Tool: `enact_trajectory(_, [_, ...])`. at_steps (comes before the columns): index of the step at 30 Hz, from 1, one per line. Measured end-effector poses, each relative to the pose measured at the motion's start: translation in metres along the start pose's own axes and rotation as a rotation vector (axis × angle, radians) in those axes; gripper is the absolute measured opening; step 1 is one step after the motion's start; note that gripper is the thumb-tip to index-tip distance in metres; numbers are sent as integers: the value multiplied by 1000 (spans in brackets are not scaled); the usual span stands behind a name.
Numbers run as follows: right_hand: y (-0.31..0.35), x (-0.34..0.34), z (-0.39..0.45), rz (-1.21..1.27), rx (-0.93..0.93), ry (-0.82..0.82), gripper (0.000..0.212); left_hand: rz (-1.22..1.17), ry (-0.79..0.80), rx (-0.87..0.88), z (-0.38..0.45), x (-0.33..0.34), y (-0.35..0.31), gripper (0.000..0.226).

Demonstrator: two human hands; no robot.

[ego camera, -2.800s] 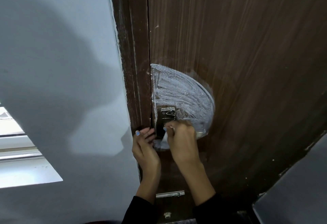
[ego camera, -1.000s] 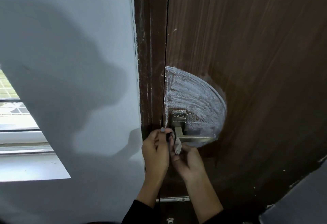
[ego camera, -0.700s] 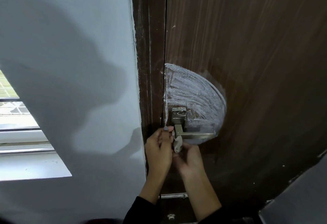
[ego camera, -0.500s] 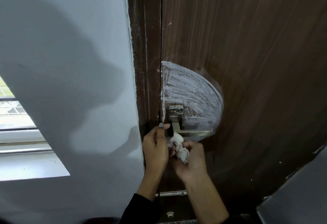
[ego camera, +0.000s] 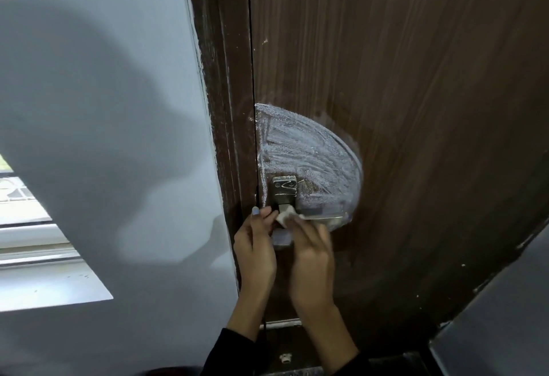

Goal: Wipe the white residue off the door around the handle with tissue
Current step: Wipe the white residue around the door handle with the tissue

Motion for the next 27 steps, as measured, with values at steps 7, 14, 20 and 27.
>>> enact_trajectory(7, [-22, -6, 6, -4, 134, -128, 39, 22, -12, 8, -4, 2, 2, 37])
enact_trajectory(14, [-23, -4, -3, 85, 95, -99, 37, 57, 30, -7, 1, 1, 2, 32])
enact_trajectory(20, [-40, -14, 4, 101, 252, -247, 35, 78, 54, -10, -3, 2, 2, 37])
enact_trajectory(27, [-25, -8, 6, 52, 109, -26, 37, 91, 45, -21, -1, 1, 2, 35])
Point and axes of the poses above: each hand's wrist, its own z-axis towards the middle knuckle, its own x-axis out of the palm, y = z × x, the point moved 6 cm from there along z, towards the middle knuckle, and after that the axes turned 3 degrees about x, right-handed, at the moved point
